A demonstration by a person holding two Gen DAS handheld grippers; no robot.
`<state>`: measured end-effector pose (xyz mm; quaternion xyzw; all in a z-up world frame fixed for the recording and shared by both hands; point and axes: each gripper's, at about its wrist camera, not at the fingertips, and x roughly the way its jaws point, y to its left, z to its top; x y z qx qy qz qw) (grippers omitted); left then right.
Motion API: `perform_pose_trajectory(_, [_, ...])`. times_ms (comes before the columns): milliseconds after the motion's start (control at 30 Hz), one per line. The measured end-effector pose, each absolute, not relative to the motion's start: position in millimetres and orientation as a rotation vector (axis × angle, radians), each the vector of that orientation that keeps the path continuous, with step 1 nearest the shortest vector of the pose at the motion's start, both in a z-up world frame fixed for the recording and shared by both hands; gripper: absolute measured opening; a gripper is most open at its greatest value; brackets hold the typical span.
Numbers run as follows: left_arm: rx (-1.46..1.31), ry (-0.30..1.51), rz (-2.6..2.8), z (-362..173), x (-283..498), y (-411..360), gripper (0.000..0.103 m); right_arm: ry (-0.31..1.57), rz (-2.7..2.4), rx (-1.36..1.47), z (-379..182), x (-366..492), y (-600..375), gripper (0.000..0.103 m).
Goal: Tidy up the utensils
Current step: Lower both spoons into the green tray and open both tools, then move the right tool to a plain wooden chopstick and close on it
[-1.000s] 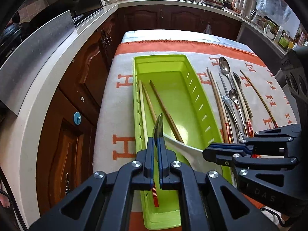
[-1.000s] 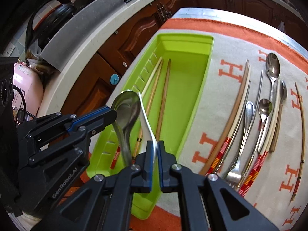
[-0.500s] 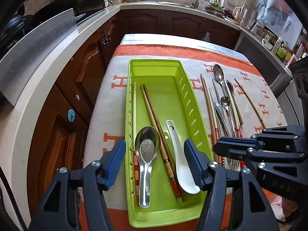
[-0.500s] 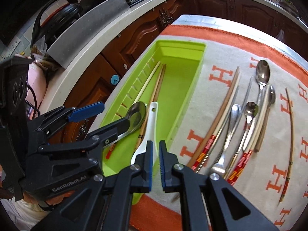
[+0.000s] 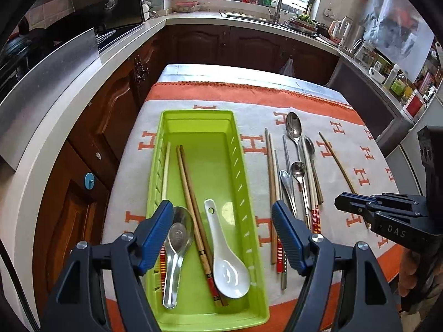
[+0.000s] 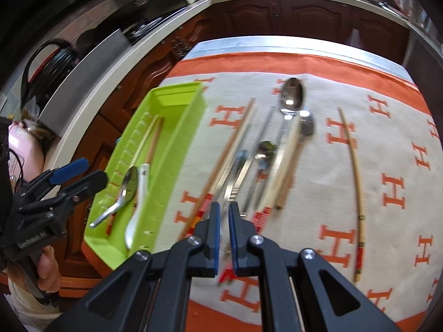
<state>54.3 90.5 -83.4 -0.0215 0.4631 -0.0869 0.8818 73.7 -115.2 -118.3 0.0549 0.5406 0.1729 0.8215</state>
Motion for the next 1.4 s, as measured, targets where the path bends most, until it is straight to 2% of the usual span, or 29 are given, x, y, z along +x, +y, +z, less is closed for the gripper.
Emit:
perform_pose_trajectory(400, [0.020,0.943,-0.290,-66,103,15,0.072,1.113,0.175,0.065,-97,108,-218,0.008])
perform_pose_trajectory(600, [-0.019,1.006,-0.355,-81,139,-20,0.071,1.158,0.183,0.089,-112,138,-239,0.008])
perform_pose_trajectory(767, [-0.060,1.094,-0.395,-109,160,-42,0.050,1.222,0.233,0.107,-144,148,-229,0.008])
perform_pose_trajectory(833, [-0.067,1.111,-0.396,-119,164,-48,0.048,1.236,0.237,0.091,-155,148,-223,0.008])
perform_pose_trajectory(967, [-0.062,1.117,-0.398,-131,169,-59,0.048,1.242,0.213,0.039,-172,150,-217,0.008])
perform_pose_trajectory(1133, [-0.019,1.098,-0.393,-135,173,-69,0.048,1.178,0.202,-0.032,-177,146,-208,0.015])
perform_pose_trajectory(1200, [-0.004,1.091,-0.390,-136,175,-74,0.048,1.149,0.200,-0.064,-179,143,-205,0.014])
perform_pose_trajectory(1300, [0.005,1.095,-0.384,-141,180,-80,0.048,1.133,0.189,-0.054,-179,141,-210,0.006])
perform_pose_trajectory(1400, [0.005,1.099,-0.375,-146,185,-83,0.048,1.144,0.199,0.055,-178,139,-226,0.006])
